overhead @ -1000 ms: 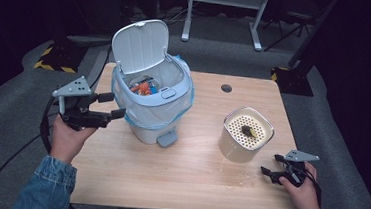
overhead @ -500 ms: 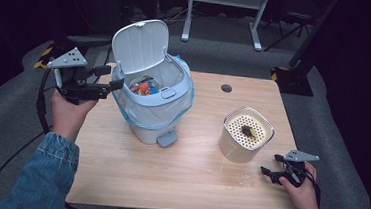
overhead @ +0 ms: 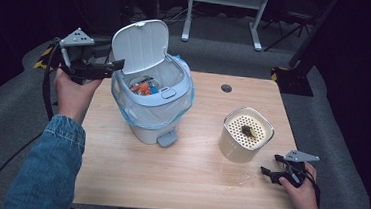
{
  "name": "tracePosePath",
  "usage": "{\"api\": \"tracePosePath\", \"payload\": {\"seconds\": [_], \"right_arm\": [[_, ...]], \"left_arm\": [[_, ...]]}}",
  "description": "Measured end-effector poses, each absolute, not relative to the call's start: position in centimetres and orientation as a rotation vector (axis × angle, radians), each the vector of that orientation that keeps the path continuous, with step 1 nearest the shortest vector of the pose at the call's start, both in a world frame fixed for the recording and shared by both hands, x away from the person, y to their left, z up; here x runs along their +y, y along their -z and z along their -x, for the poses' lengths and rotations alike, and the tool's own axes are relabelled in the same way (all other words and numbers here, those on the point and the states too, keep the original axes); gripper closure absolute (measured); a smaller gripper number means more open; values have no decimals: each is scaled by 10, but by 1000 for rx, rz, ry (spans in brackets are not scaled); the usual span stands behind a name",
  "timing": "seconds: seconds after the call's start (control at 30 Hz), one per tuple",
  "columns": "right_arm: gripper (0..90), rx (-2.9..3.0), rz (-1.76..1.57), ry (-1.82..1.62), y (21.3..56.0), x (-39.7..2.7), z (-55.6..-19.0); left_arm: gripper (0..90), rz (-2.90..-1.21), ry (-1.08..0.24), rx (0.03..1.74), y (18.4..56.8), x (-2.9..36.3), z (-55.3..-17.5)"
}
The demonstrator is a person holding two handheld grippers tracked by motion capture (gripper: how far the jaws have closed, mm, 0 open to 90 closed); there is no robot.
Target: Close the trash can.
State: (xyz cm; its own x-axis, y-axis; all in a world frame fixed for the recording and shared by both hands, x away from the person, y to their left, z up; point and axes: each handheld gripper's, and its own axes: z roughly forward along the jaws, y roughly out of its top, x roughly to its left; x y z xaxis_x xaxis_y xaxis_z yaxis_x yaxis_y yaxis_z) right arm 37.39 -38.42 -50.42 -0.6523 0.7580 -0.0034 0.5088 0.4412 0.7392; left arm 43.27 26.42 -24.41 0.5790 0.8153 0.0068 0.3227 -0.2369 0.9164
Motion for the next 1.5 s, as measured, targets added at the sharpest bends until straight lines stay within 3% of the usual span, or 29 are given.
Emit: {"api": "tracePosePath", "payload": {"seconds": [0.33, 0.63, 0.8, 1.03, 1.23, 1.5], "right_arm": [[158, 2363, -1082, -1042, 504, -384, -374], [158, 2363, -1082, -1042, 504, -384, -374], [158, 2363, -1082, -1042, 504, -384, -374], [158, 2363, -1082, -1042, 504, -384, -374], [158, 2363, -1082, -1042, 504, -384, -374], [158, 2363, -1082, -1042, 504, -384, -374]], "left_arm": [[354, -1814, -593, 887, 234, 256, -436], [432, -1808, -452, 745, 225, 237, -417], [492, -1907, -411, 694, 229, 214, -414], [627, -1994, -235, 653, 240, 194, -423], [743, -2023, -235, 691, 247, 185, -430], [809, -2089, -276, 764, 254, 175, -438]]}}
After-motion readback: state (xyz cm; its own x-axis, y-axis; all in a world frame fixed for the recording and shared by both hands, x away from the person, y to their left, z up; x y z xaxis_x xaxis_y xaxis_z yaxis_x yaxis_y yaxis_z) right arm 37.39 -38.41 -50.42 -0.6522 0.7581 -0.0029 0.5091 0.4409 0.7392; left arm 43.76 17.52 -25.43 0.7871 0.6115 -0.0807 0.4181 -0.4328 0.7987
